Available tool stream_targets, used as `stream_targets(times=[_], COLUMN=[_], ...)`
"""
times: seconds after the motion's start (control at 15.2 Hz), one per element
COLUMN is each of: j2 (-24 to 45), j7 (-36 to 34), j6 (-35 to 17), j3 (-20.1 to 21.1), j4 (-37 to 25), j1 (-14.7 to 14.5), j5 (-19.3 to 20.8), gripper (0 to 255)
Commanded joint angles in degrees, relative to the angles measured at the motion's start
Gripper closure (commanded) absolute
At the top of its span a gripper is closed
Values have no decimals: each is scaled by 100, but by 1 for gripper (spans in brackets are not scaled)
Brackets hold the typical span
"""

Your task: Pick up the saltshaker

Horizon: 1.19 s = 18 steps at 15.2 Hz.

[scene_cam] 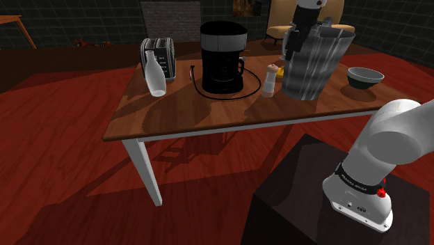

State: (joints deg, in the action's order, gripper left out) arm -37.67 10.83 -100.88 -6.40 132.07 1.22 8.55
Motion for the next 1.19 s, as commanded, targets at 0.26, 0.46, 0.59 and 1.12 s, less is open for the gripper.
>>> stream_targets(times=[0.26,0.46,0.59,1.12], j2=[1127,1732,2155,3997], j7=[612,954,1195,2250], j6=[-618,-857,-989,-1235], j3=[-593,-876,-1055,-1593], j4=[-489,-830,-1094,-2464], j1=[55,68,76,251], j5=[0,-100,-209,-983], gripper=[0,0,0,0])
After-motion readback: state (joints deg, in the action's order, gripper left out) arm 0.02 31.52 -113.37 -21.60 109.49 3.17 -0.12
